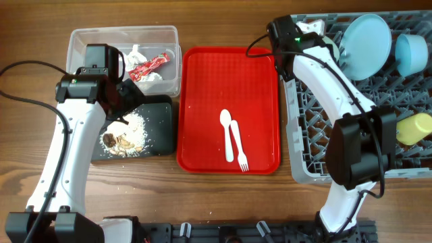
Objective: Sort waste into correct bins and load items into the dishwasher rack
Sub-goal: 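Carry the green bowl to the rack's back row with the right gripper, then move the right gripper to the red tray and grasp the white fork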
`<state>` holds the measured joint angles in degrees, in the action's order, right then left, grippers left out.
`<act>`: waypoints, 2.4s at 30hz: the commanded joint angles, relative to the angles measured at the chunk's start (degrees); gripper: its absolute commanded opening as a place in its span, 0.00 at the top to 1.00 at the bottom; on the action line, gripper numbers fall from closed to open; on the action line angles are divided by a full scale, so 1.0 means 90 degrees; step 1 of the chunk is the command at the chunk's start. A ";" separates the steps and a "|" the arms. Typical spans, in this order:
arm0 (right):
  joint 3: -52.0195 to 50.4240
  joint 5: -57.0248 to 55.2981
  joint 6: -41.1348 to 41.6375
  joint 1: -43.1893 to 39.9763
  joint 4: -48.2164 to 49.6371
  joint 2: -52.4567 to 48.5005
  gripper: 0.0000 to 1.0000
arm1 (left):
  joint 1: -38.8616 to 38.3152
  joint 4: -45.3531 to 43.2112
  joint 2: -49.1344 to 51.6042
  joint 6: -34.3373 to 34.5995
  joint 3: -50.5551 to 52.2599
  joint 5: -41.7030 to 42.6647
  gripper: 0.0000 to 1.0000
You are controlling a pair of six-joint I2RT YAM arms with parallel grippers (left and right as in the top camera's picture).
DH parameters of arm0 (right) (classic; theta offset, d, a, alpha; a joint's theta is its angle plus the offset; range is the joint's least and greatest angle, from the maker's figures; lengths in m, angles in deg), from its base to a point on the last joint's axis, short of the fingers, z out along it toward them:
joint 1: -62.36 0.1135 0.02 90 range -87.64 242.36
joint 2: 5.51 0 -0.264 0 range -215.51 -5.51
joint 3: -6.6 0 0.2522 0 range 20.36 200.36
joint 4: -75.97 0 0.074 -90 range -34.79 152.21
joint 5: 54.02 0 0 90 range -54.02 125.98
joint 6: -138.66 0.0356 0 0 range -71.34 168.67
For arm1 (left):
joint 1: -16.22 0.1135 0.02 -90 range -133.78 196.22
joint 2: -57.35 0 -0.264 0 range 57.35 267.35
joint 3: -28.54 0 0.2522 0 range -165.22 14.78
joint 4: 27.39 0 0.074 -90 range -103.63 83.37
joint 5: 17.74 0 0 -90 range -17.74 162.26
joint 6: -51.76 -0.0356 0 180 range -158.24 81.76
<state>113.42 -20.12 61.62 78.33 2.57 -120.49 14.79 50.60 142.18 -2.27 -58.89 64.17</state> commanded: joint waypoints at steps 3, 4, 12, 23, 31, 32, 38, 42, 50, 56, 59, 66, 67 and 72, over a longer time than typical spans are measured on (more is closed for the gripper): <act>-0.0083 0.1911 0.0571 0.0029 -0.0673 -0.0032 0.83 | 0.0036 -0.0015 -0.0075 0.0104 -0.0029 -0.0034 0.04; -0.0073 0.2001 0.0568 0.0029 -0.0716 0.0056 0.80 | 0.0036 -0.0015 -0.0075 0.0104 -0.0029 -0.0034 0.04; 0.0046 0.2822 0.0299 -0.0066 -0.0631 0.1576 0.51 | 0.0036 -0.0017 -0.0075 0.0102 -0.0029 0.0070 0.04; 0.0039 0.6421 -0.0993 -0.1617 -0.1010 0.2878 0.25 | -0.0619 -0.0347 -0.0066 0.0104 -0.0029 0.0806 0.04; 0.0027 0.7519 -0.1270 -0.1768 -0.1355 0.2878 0.20 | -0.1768 -0.0498 0.0313 0.0109 -0.0027 0.0801 0.05; 0.0027 0.7638 -0.1268 -0.1722 -0.1435 0.2878 0.20 | -0.1858 -0.0478 0.0386 0.0112 -0.0027 0.0801 0.07; -0.0216 0.7769 -0.1209 -0.0862 -0.1693 0.2871 0.21 | -0.1659 -0.0311 0.0418 0.0299 -0.0024 0.0780 0.06; -0.0852 0.7745 -0.0872 0.0058 -0.1382 0.2858 0.21 | -0.0988 -0.0024 0.0408 0.0306 -0.0024 0.0804 0.05; -0.2370 0.7142 0.0316 0.1783 0.0056 0.2239 0.32 | 0.0214 0.0136 0.0408 0.0294 -0.0024 0.1190 0.01; -0.2557 0.6863 0.0920 0.2295 0.0401 0.1246 0.39 | 0.0250 0.0134 0.0408 0.0253 -0.0024 0.1183 0.00; -0.2557 0.6849 0.1120 0.2307 0.0493 0.0860 0.46 | 0.0248 0.0136 0.0408 0.0199 -0.0024 0.1180 0.00; -0.2562 0.6664 0.1392 0.2310 0.0588 0.0323 0.51 | 0.0250 0.0134 0.0408 0.0199 -0.0024 0.1180 0.00; -0.2562 0.6662 0.1389 0.2307 0.0588 0.0294 0.51 | 0.0250 0.0134 0.0408 0.0199 -0.0024 0.1180 0.00; -0.2565 0.6664 0.1389 0.2310 0.0529 0.0095 0.59 | 0.0250 0.0134 0.0408 0.0202 -0.0024 0.1183 0.00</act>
<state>90.80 40.82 73.16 98.98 7.47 -117.10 16.82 51.74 145.85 -0.39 -58.89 74.13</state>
